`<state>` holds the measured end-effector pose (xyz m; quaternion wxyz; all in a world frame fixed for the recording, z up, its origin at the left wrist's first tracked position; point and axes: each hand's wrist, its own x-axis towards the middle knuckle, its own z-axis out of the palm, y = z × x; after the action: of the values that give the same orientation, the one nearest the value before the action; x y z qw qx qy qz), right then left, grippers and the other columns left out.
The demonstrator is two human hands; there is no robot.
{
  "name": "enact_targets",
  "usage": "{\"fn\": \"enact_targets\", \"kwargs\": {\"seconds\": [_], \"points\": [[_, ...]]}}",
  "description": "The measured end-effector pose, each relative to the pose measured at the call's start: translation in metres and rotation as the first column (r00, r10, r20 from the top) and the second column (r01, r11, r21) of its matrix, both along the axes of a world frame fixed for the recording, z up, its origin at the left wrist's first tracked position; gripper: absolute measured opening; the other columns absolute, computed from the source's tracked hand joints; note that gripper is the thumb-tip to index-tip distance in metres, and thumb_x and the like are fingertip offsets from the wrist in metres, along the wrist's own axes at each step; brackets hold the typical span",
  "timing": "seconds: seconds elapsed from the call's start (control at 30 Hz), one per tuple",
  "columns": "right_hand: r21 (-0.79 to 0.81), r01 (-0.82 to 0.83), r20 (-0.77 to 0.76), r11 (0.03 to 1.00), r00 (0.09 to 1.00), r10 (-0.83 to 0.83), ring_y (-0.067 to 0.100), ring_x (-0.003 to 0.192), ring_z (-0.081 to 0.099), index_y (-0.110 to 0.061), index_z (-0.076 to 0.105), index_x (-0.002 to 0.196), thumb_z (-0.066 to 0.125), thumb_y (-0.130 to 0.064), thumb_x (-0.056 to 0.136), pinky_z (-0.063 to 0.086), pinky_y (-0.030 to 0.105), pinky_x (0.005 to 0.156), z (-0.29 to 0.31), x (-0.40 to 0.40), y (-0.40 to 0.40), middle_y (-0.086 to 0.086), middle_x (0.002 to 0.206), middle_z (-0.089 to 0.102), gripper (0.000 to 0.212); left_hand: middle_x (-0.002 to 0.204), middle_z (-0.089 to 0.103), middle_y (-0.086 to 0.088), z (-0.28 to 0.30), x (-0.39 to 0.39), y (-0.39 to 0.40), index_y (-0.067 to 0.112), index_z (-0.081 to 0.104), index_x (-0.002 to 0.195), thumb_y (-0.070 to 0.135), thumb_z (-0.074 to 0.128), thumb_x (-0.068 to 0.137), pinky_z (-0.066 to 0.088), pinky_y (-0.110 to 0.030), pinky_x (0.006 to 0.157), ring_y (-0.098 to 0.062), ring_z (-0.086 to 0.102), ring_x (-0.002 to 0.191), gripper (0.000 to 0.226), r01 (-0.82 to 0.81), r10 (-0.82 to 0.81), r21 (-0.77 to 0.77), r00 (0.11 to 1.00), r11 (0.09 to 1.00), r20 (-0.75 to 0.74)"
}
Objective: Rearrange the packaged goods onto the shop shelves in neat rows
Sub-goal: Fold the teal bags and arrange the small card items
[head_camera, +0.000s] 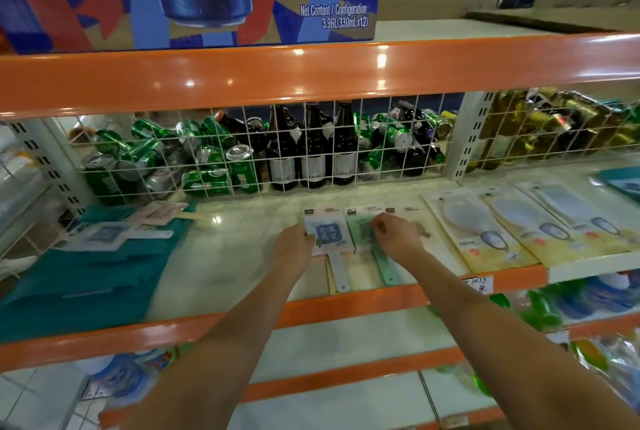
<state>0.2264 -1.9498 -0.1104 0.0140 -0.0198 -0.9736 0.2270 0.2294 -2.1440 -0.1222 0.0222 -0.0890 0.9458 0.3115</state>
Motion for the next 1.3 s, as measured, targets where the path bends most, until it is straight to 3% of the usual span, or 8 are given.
{"fn": "enact_targets", "kwargs": {"seconds": [0.23,0.33,0.53,0.73,0.93,1.17,1.3], "points": [[-0.050,-0.062,-0.009,0.997,0.998,0.062,0.028,0.095,0.062,-0.015,0.062,0.114,0.040,-0.021,0.098,0.050,0.034,0.079,-0.003,0.005,0.002,0.009,0.109,0.067,0.028,0.114,0.059,-0.012,-0.011,0.004,0.004,0.006,0.059,0.115,0.025,0.044,0.100,0.047,-0.032,0.083,-0.025,0.059,0.103,0.029,0.044,-0.045,-0.268,0.999,0.962,0.000],[0.002,-0.094,-0.031,0.996,0.995,0.094,0.028,0.096,0.061,-0.016,0.063,0.115,0.040,-0.023,0.098,0.050,0.035,0.081,-0.002,0.008,0.000,0.010,0.109,0.067,0.029,0.116,0.056,-0.012,-0.012,0.004,0.006,0.007,0.059,0.117,0.022,0.045,0.100,0.048,-0.034,0.086,-0.025,0.057,0.106,0.027,0.062,-0.061,-0.353,0.998,0.934,0.012],[0.186,-0.200,-0.061,0.962,0.975,0.214,0.025,0.113,0.049,-0.013,0.063,0.116,0.041,-0.020,0.096,0.041,0.033,0.093,-0.006,0.016,-0.008,0.007,0.121,0.058,0.031,0.116,0.055,-0.011,-0.011,0.005,0.010,0.008,0.058,0.118,0.021,0.043,0.100,0.049,-0.036,0.088,-0.026,0.057,0.106,0.027,0.052,-0.048,-0.365,0.999,0.930,0.020],[0.230,-0.260,-0.081,0.938,0.955,0.285,0.024,0.119,0.044,-0.013,0.064,0.114,0.043,-0.025,0.096,0.041,0.033,0.096,-0.019,0.022,-0.017,0.005,0.120,0.055,0.031,0.116,0.055,-0.011,-0.013,0.007,0.011,0.006,0.056,0.119,0.019,0.042,0.100,0.049,-0.035,0.087,-0.025,0.057,0.105,0.027,0.062,-0.064,-0.407,0.998,0.911,0.007],[0.189,-0.283,-0.090,0.940,0.949,0.303,0.022,0.114,0.047,-0.016,0.061,0.117,0.040,-0.023,0.097,0.039,0.032,0.095,-0.012,0.010,-0.015,0.004,0.120,0.057,0.030,0.116,0.054,-0.010,-0.005,0.010,0.003,0.009,0.053,0.121,0.030,0.032,0.103,0.044,-0.033,0.081,-0.024,0.055,0.104,0.035,0.043,-0.057,-0.419,0.998,0.907,-0.022],[0.263,-0.365,-0.045,0.893,0.920,0.390,0.023,0.121,0.043,-0.018,0.053,0.127,0.040,-0.019,0.096,0.040,0.034,0.100,0.008,-0.017,-0.063,0.005,0.129,0.051,0.034,0.126,0.051,-0.009,0.015,0.021,-0.051,0.014,0.050,0.128,0.036,0.030,0.102,0.040,-0.037,0.095,-0.025,0.046,0.117,0.040,-0.002,-0.034,-0.659,0.999,0.752,-0.041],[0.244,-0.442,-0.033,0.863,0.886,0.463,0.024,0.127,0.039,-0.020,0.051,0.131,0.040,-0.024,0.098,0.036,0.035,0.102,0.007,-0.019,-0.115,0.005,0.134,0.048,0.035,0.128,0.050,-0.009,0.017,0.029,-0.098,0.015,0.052,0.127,0.037,0.032,0.101,0.038,-0.040,0.099,-0.025,0.045,0.120,0.040,-0.023,0.004,-0.713,1.000,0.701,-0.028]]}}
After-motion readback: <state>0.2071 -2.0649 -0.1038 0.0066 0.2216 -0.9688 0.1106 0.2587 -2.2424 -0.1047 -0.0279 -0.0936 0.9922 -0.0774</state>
